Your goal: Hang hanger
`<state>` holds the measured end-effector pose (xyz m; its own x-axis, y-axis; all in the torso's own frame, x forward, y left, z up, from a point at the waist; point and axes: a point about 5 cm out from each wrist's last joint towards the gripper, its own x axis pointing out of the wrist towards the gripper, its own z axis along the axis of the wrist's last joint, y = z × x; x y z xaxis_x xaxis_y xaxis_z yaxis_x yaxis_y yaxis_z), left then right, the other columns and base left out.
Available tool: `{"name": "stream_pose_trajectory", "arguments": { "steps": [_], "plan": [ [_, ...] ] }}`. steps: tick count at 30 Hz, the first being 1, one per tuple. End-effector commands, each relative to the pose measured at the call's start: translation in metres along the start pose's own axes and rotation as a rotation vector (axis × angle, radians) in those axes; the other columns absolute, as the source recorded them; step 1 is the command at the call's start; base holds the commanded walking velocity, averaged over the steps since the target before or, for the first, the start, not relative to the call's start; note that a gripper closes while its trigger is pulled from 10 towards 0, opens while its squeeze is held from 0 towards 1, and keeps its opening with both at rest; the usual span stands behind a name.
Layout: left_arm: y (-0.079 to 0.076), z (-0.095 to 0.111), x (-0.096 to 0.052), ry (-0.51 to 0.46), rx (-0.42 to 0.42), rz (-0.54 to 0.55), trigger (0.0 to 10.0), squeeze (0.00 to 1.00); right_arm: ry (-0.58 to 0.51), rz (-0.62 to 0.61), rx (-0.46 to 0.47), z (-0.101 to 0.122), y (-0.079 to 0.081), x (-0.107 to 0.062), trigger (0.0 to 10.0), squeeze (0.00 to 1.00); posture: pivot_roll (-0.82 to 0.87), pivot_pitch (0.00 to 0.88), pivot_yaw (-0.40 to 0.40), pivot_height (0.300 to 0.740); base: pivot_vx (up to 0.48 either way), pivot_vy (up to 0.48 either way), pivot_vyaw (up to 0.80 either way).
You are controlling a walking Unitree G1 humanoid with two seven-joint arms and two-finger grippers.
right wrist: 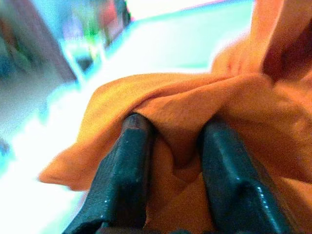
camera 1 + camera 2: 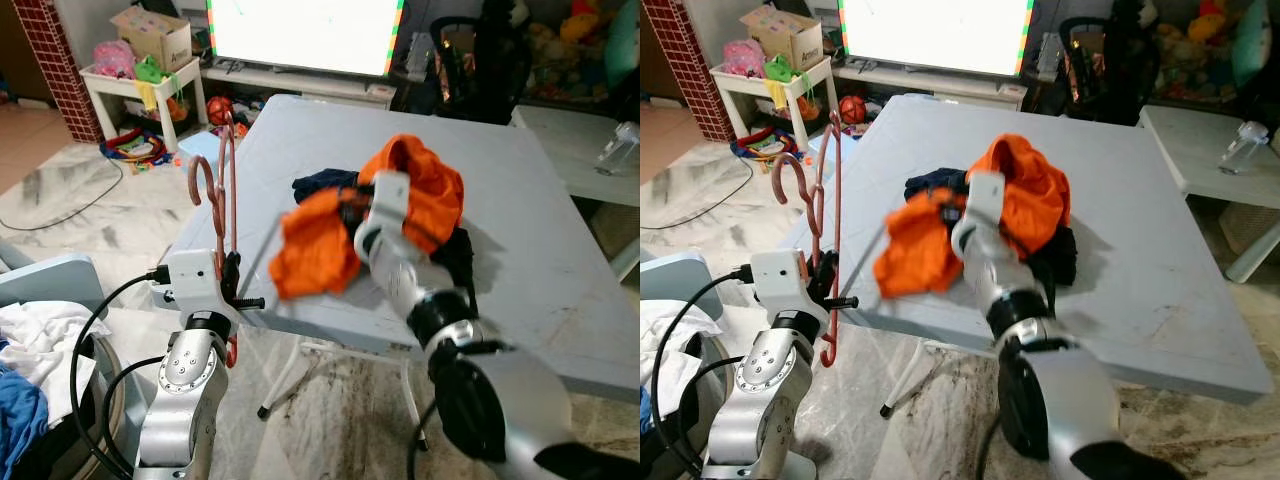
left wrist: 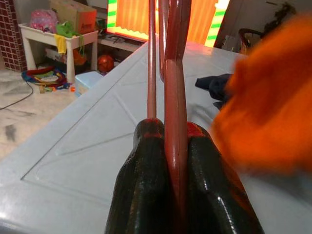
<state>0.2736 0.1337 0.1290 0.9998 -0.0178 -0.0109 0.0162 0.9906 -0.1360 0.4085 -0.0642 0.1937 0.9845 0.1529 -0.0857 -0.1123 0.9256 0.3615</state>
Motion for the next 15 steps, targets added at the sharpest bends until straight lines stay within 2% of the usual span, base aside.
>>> {"name": "stream_pose_trajectory", "arguments": {
  "steps": [1, 2, 5, 9, 10, 12, 15],
  "plan": [
    [-0.005, 0.0, -0.001, 0.007, -0.002, -0.006, 10.0, 0.0, -0.122, -0.024, 0.045, 0.029, 0.002, 0.003, 0.0, 0.0, 0.2, 0.0, -0.102, 0.74, 0.0, 0.0, 0.0],
    [-0.005, 0.0, -0.001, 0.007, -0.002, -0.006, 10.0, 0.0, -0.122, -0.024, 0.045, 0.029, 0.002, 0.003, 0.0, 0.0, 0.2, 0.0, -0.102, 0.74, 0.0, 0.0, 0.0],
    [-0.002, -0.001, -0.004, 0.01, 0.002, 0.006, 10.0, 0.0, -0.24, -0.09, 0.112, 0.062, -0.001, 0.004, 0.0, 0.0, 0.2, 0.0, -0.106, 0.74, 0.0, 0.0, 0.0],
    [-0.002, -0.002, -0.005, 0.011, 0.002, 0.009, 10.0, 0.0, -0.269, -0.118, 0.141, 0.073, -0.005, 0.004, 0.0, 0.0, 0.2, 0.0, -0.106, 0.74, 0.0, 0.0, 0.0],
    [-0.003, -0.002, -0.006, 0.01, 0.003, 0.009, 10.0, 0.0, -0.31, -0.166, 0.173, 0.088, -0.012, 0.003, 0.0, 0.0, 0.21, 0.0, -0.11, 0.74, 0.0, 0.0, 0.0],
    [-0.003, -0.002, -0.006, 0.009, 0.006, 0.014, 10.0, 0.0, -0.343, -0.206, 0.16, 0.1, -0.017, 0.002, 0.0, 0.0, 0.21, 0.0, -0.113, 0.74, 0.0, 0.0, 0.0],
    [-0.003, -0.002, -0.006, 0.006, 0.005, 0.021, 10.0, 0.0, -0.37, -0.253, 0.061, 0.103, -0.021, 0.001, 0.0, 0.0, 0.22, 0.0, -0.122, 0.74, 0.0, 0.0, 0.0]
  ]
}}
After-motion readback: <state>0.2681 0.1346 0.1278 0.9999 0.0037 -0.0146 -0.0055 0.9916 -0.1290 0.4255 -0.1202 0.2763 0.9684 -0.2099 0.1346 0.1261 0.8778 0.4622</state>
